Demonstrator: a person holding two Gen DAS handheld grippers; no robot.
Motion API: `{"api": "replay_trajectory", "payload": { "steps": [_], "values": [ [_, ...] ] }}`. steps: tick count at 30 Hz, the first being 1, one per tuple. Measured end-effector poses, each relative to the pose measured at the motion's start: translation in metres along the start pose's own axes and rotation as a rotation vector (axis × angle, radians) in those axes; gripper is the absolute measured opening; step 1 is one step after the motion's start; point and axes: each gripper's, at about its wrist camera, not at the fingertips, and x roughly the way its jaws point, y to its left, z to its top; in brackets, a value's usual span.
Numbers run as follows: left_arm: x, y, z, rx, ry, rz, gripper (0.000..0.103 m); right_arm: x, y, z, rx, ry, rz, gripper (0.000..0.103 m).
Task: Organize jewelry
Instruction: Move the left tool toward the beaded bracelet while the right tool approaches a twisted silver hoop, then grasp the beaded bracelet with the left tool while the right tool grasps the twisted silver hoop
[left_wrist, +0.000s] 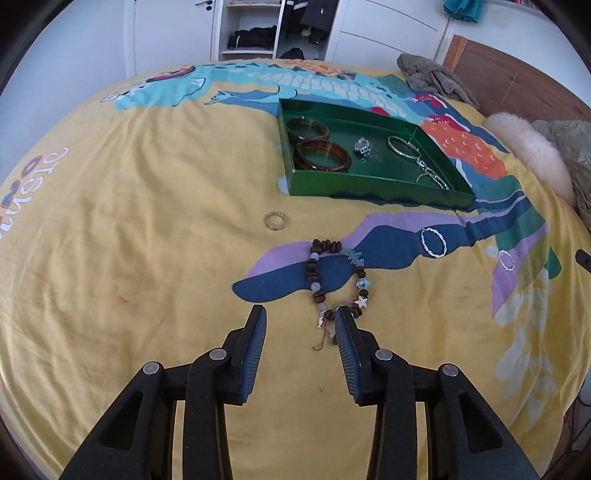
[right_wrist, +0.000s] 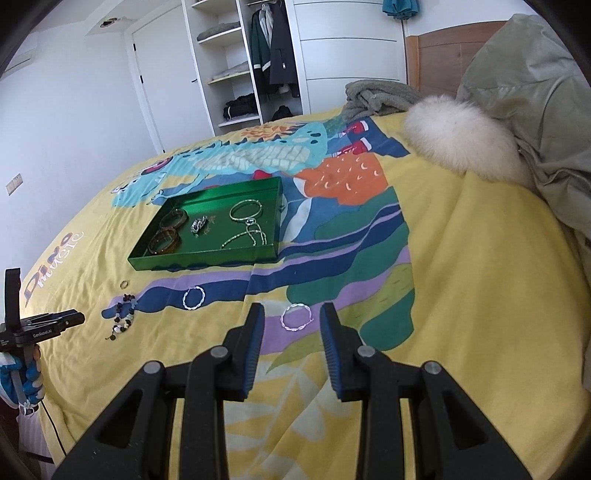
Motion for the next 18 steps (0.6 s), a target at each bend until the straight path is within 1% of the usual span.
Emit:
{"api": "replay_trajectory", "payload": {
  "steps": [5,9,14,18],
  "values": [
    [0.034,-0.005,0.007,-0.016,0.042,-0.003,0.036,0.044,-0.003,-0.008,-0.019,0.072,0.003,0.030],
    [0.051,-0.010,0.011,-0.010,0.067,-0.003,0.036,0.083,-0.010,-0.014,-0.022,0.138,-0.006,0.030],
    [0.066,-0.013,0.011,0.002,0.083,0.010,0.035,0.121,-0.017,-0.016,-0.027,0.191,-0.006,0.030],
    [0.068,-0.014,0.009,0.016,0.079,0.019,0.035,0.143,-0.017,-0.014,-0.053,0.222,-0.010,0.030]
  ]
}}
